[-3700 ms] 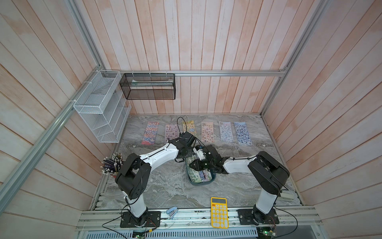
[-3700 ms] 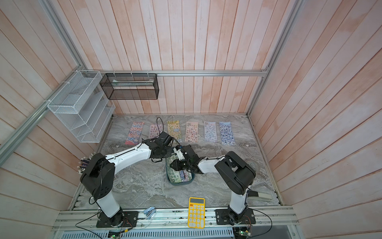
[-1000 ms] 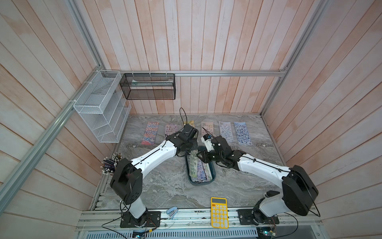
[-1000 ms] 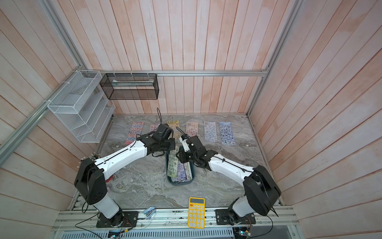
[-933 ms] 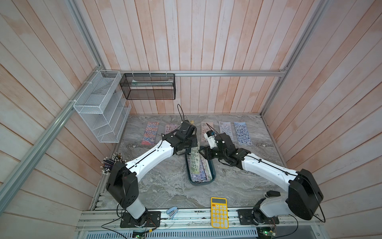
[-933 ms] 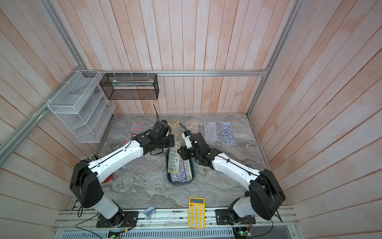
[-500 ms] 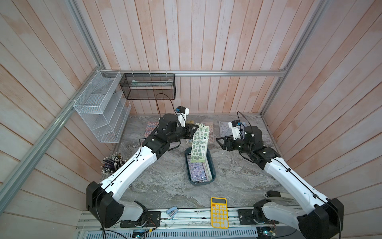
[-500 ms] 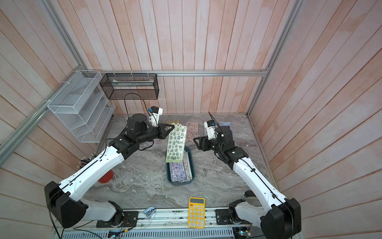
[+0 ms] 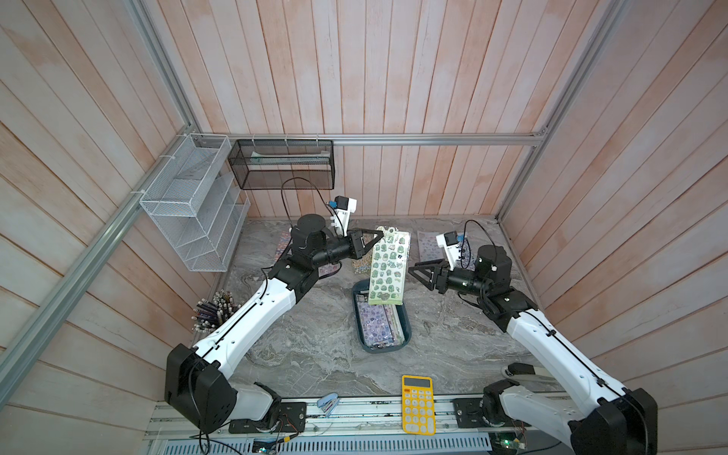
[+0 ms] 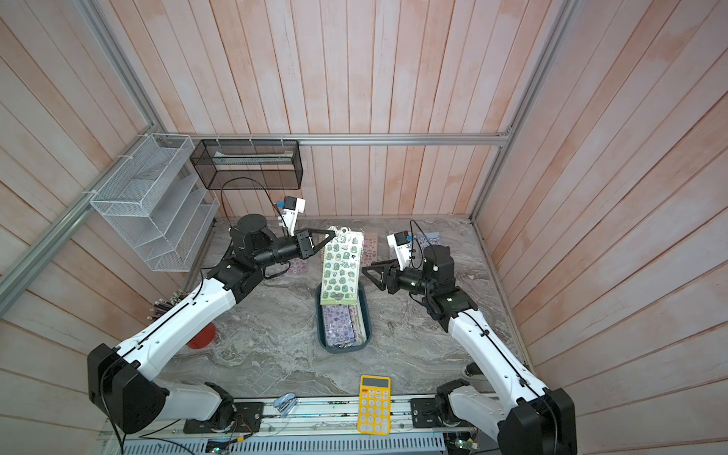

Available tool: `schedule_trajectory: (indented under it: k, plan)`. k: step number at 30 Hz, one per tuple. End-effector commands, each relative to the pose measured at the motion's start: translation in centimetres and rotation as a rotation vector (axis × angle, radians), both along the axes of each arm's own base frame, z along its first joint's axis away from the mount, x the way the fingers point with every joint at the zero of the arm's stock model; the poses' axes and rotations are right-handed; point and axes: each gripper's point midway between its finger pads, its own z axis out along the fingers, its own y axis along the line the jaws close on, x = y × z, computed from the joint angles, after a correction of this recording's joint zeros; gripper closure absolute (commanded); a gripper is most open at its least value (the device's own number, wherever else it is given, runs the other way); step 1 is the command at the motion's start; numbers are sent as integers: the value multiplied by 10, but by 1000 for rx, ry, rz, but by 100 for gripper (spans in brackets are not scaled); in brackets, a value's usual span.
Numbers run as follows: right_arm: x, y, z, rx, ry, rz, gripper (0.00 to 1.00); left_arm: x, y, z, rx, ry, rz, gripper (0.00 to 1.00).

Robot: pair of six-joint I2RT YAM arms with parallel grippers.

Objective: Take the stickers out of the storage box
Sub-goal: Pick up the sticker from the storage box, then place the sticker at the corner of the board.

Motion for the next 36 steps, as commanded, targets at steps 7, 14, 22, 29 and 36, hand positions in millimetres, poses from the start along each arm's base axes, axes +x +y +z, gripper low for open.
schedule_trajectory:
  k: [7, 14, 22, 29, 36]
  plan:
    - [-31, 24, 16, 113, -17, 159, 58, 6, -3, 11, -90, 2, -31, 100]
    - [-36, 48, 17, 131, -10, 202, 97, 13, 1, 1, -103, 16, 21, 100]
    - [17, 28, -24, -230, 101, -25, 100, 16, 21, -6, -47, -14, 144, 36]
    - [64, -49, -54, -654, 121, -341, 100, 16, 51, -9, -7, -50, 292, 0]
    - [110, -144, -72, -1030, 135, -681, 100, 18, 76, -20, 0, -13, 397, 0]
